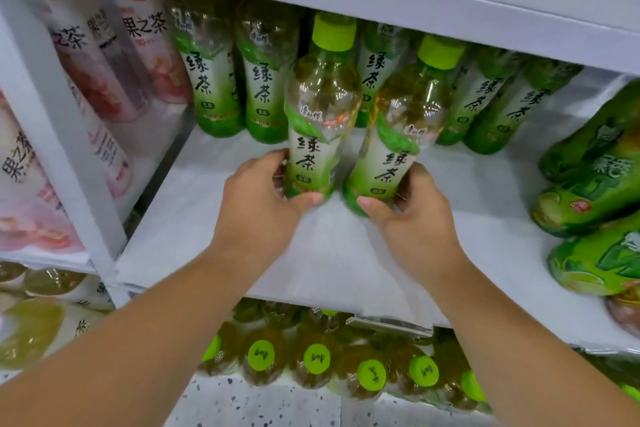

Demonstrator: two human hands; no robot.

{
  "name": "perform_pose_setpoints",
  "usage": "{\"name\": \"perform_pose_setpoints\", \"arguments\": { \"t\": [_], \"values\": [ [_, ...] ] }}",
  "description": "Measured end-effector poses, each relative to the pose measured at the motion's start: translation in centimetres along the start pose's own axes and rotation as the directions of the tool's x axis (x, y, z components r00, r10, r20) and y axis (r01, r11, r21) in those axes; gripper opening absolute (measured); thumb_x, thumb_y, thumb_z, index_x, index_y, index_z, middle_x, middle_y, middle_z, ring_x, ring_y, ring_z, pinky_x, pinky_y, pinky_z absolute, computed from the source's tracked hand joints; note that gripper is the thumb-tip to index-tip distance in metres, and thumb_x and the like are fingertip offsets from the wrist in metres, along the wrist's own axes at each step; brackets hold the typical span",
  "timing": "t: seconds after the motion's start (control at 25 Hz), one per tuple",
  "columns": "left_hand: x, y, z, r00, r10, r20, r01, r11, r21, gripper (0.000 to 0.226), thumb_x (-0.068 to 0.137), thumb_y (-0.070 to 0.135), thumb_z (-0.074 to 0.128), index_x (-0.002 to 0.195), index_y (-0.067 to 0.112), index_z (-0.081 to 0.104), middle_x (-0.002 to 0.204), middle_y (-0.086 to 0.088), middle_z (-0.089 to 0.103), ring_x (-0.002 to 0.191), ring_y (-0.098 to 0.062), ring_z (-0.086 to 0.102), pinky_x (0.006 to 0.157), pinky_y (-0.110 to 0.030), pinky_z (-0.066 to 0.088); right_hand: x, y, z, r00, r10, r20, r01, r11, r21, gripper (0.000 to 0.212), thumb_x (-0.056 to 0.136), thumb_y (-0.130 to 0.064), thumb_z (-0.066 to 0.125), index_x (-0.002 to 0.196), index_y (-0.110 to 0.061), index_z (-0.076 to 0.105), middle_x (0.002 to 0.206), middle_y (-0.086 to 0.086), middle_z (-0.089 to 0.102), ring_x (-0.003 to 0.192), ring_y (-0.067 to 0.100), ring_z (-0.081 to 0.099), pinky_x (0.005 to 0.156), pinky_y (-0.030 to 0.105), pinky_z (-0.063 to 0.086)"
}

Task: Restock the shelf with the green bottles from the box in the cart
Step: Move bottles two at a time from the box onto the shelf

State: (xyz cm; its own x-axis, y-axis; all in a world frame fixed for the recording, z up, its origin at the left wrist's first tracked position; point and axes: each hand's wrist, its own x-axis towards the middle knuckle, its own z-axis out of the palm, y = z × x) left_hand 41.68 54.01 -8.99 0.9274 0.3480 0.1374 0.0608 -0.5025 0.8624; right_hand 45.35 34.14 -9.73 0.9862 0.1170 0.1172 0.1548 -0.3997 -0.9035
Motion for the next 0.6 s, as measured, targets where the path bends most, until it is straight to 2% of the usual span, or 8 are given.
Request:
{"name": "perform_pose_setpoints", "arguments": {
  "t": [0.12, 0.24, 0.32, 0.4, 0.48, 0.6],
  "values": [
    [2.4, 0.1, 1.3, 0.997, -0.040, -0.073, 0.036, 0.998, -0.045, 0.060, 0.066, 0.028, 0.093, 0.117, 0.022, 0.061, 0.090, 0.017, 0.068, 0.084, 0.000, 0.067, 0.079, -0.025, 0.057, 2.7, 0.7, 0.8, 0.999, -0.003, -0.039, 0.005, 0.998, 0.059, 0.050, 0.078, -0.015, 0.082, 0.113, -0.035, 0.053, 0.105, -0.024, 0.067, 0.100, -0.005, 0.066, 0.086, 0.018, 0.052],
    [4.3, -0.4, 2.4, 0.997, -0.008, -0.083, 0.009, 1.000, 0.015, 0.041, 0.070, 0.029, 0.090, 0.103, 0.015, 0.070, 0.093, 0.001, 0.071, 0.086, -0.017, 0.067, 0.081, -0.033, 0.057, 4.8, 1.2, 1.6, 0.998, 0.005, -0.060, 0.006, 0.983, 0.182, 0.046, 0.080, -0.007, 0.080, 0.105, -0.037, 0.054, 0.109, -0.015, 0.070, 0.102, 0.001, 0.068, 0.089, 0.024, 0.055],
    [5.2, -0.6, 2.8, 0.995, 0.027, -0.097, -0.023, 0.999, 0.046, 0.032, 0.071, 0.029, 0.088, 0.096, 0.015, 0.073, 0.088, 0.001, 0.071, 0.080, -0.015, 0.066, 0.077, -0.023, 0.055, 6.1, 1.4, 2.1, 0.998, 0.013, -0.059, 0.002, 0.967, 0.255, 0.046, 0.082, -0.003, 0.078, 0.108, -0.034, 0.057, 0.112, -0.011, 0.070, 0.103, 0.003, 0.068, 0.087, 0.022, 0.055],
    [5.9, -0.6, 3.0, 0.993, 0.016, -0.115, -0.009, 0.998, 0.060, 0.030, 0.071, 0.030, 0.088, 0.091, 0.015, 0.073, 0.077, 0.009, 0.066, 0.069, -0.002, 0.061, 0.062, -0.002, 0.041, 7.2, 1.6, 2.5, 0.998, 0.033, -0.060, -0.014, 0.956, 0.294, 0.044, 0.083, -0.002, 0.077, 0.118, -0.020, 0.058, 0.114, -0.007, 0.071, 0.103, 0.004, 0.069, 0.086, 0.019, 0.055],
    [6.4, -0.5, 3.2, 0.992, -0.037, -0.121, 0.043, 0.998, 0.051, 0.030, 0.070, 0.033, 0.088, 0.087, 0.016, 0.071, 0.074, 0.012, 0.065, 0.066, -0.001, 0.060, 0.055, 0.000, 0.038, 7.7, 1.7, 2.8, 0.996, 0.054, -0.067, -0.031, 0.950, 0.310, 0.046, 0.083, -0.003, 0.077, 0.124, -0.011, 0.057, 0.115, -0.004, 0.071, 0.103, 0.005, 0.069, 0.089, 0.021, 0.055],
    [7.1, -0.1, 3.8, 0.984, -0.088, -0.154, 0.096, 0.994, 0.045, 0.034, 0.068, 0.036, 0.090, 0.071, 0.022, 0.059, 0.066, 0.015, 0.057, 0.059, -0.001, 0.054, 0.048, -0.001, 0.034, 8.1, 2.1, 2.9, 0.996, 0.065, -0.065, -0.041, 0.945, 0.324, 0.045, 0.083, -0.005, 0.078, 0.122, -0.013, 0.060, 0.114, -0.005, 0.072, 0.104, 0.006, 0.069, 0.091, 0.023, 0.054]
  ]
}}
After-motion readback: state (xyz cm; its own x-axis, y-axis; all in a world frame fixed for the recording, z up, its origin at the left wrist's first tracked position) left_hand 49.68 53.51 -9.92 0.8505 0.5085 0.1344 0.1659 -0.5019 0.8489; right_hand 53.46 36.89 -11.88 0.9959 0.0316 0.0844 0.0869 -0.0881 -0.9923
